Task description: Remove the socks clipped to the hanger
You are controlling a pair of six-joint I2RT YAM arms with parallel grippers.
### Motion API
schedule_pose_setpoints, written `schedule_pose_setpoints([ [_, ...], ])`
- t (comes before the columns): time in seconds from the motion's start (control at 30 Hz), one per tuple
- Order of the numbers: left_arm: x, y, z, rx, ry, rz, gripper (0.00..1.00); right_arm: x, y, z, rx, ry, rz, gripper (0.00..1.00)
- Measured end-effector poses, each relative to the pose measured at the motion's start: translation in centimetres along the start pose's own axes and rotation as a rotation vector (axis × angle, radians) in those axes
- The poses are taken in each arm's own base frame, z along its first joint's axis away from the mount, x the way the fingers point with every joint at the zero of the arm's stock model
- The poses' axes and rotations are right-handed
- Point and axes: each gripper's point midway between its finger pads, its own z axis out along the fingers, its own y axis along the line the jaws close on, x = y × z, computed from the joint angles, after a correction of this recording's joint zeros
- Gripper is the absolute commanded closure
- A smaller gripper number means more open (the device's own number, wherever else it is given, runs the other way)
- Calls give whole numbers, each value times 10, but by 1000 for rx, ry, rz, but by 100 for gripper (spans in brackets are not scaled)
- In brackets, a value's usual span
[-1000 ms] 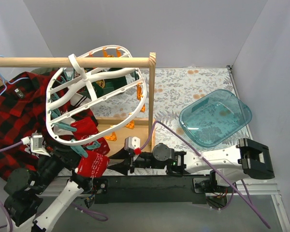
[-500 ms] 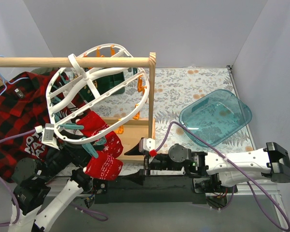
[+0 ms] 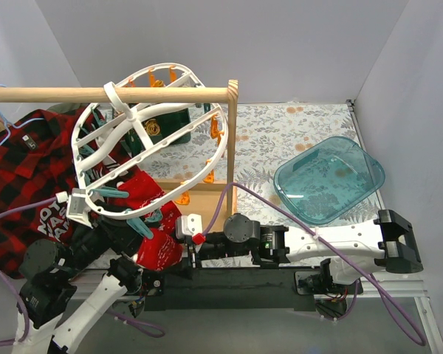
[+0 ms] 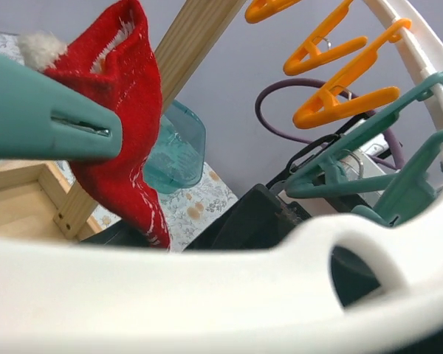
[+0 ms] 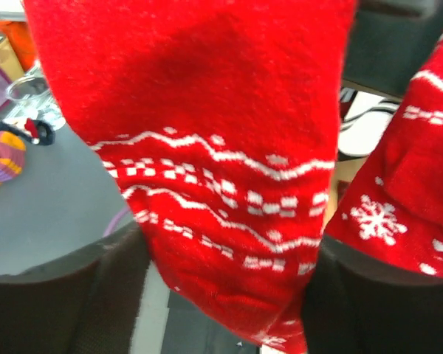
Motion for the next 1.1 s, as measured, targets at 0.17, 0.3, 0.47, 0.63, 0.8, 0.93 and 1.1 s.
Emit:
schedule_pose_setpoints([
  [0.17,7,13,-11,-89,33,-21,30,5,6,0,-27,-9,24,83],
  [0.3,12,17,-29,-146,51,-36,25,10,7,-1,-33,-6,34,91],
  [0.47,8,6,-65,-167,25,-59,25,7,7,-1,-33,-18,29,91],
  [0.63,-18,-29,-102,-98,-65,-53,25,7,5,-1,-30,-18,28,89],
  [0.8,-34,-57,-122,-26,-101,-23,28,9,2,-1,-29,-13,30,89],
  [0.93,-44,-64,-123,-62,-70,-3,31,12,1,0,-30,-7,34,89],
  [1.1,-62,-59,-115,-169,-61,19,29,13,-1,1,-26,-5,35,89],
])
